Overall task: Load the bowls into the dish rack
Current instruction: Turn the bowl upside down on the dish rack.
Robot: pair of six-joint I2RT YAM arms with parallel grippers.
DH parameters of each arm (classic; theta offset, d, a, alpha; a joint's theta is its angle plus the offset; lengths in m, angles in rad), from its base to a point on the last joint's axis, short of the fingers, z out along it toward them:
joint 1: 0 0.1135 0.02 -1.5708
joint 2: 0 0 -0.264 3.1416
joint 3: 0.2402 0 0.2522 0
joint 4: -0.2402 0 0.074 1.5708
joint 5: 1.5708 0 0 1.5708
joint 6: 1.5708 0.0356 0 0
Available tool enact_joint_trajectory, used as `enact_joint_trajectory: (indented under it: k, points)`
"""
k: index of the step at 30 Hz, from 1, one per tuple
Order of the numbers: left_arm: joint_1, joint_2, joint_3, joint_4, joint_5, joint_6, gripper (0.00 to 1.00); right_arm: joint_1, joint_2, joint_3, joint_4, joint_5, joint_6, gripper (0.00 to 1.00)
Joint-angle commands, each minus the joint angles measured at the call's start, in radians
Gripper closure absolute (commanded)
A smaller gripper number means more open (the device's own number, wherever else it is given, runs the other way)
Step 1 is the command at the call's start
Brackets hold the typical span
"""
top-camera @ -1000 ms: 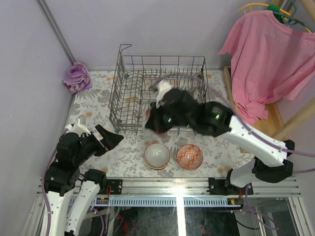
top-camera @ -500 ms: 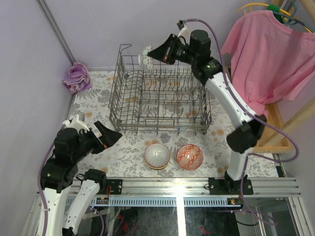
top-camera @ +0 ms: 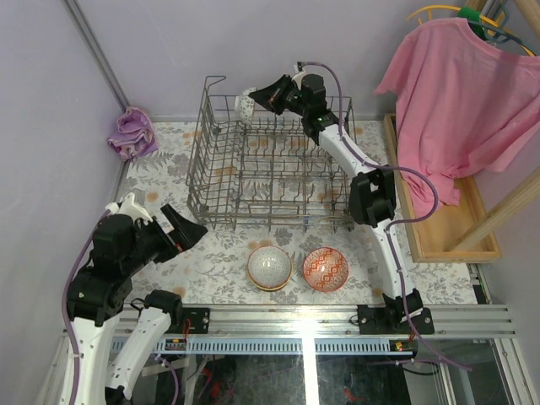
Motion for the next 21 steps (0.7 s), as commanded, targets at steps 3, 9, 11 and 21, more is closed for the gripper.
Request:
enact_joint_trajectory:
  k: [3, 9, 11, 21]
  points:
    - [-0.004, 0.024, 0.009, -0.047, 0.056, 0.044, 0.0, 0.028, -0.023, -0.025, 0.322, 0.097, 0.047, 1.0]
    - [-0.005, 0.027, -0.022, -0.026, 0.058, 0.051, 0.0, 0.078, 0.041, 0.021, 0.359, 0.097, -0.006, 1.0]
    - [-0.005, 0.029, -0.025, -0.026, 0.055, 0.053, 0.0, 0.095, 0.058, 0.023, 0.371, 0.097, -0.009, 1.0]
    - [-0.005, 0.02, -0.025, -0.043, 0.045, 0.067, 0.0, 0.166, 0.132, 0.032, 0.393, 0.118, -0.06, 1.0]
